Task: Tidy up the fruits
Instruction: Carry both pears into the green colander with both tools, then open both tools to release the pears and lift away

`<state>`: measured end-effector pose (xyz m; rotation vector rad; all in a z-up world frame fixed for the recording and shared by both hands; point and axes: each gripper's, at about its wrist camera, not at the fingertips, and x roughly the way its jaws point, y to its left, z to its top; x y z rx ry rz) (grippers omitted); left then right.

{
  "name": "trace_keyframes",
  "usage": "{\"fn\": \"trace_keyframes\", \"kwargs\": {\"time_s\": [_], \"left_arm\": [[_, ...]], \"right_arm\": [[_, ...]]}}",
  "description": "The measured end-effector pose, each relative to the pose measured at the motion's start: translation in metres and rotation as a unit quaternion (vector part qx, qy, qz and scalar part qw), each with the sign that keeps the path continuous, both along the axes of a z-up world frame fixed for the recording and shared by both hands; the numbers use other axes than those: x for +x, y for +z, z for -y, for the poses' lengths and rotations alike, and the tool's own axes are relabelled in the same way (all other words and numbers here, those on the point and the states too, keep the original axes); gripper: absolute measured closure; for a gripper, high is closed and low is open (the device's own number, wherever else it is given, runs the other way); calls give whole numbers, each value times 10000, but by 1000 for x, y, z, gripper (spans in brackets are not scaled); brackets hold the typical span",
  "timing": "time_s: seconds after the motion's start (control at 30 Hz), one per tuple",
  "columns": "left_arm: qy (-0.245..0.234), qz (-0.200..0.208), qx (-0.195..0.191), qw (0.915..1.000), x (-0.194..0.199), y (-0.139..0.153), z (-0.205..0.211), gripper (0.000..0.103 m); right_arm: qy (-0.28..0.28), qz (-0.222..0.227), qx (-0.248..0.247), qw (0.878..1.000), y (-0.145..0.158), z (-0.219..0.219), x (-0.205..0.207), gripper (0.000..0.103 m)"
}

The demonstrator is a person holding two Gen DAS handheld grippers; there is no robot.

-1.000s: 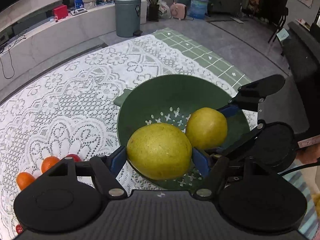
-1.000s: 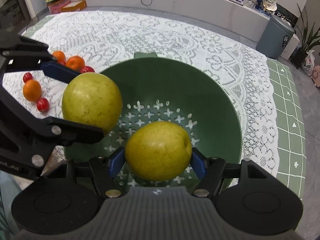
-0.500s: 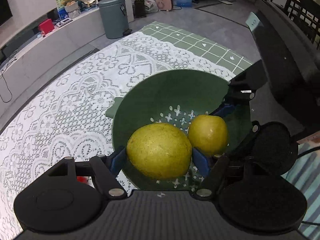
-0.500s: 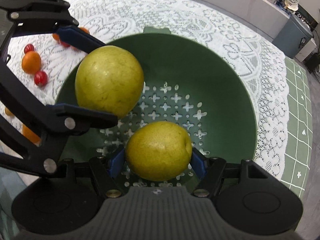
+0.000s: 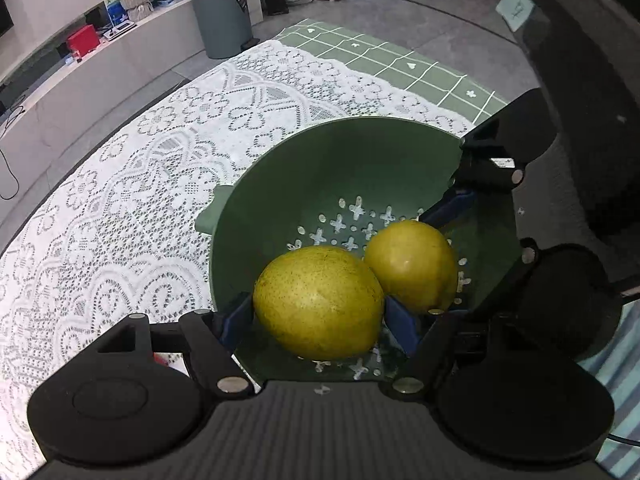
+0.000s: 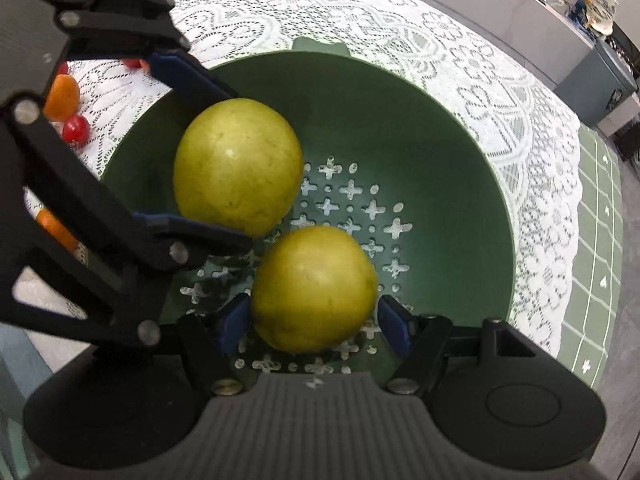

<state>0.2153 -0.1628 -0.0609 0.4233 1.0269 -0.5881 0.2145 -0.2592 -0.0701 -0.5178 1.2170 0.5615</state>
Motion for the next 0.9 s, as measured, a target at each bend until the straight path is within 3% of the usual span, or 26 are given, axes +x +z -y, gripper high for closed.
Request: {"fn": "trace_keyframes", "kwargs": {"time_s": [0.9], "left_arm": [[-170,56,631,9978,-16,-5,16,19]], "right_arm": [[-267,353,-219,9988,17,18,-15,34]]}}
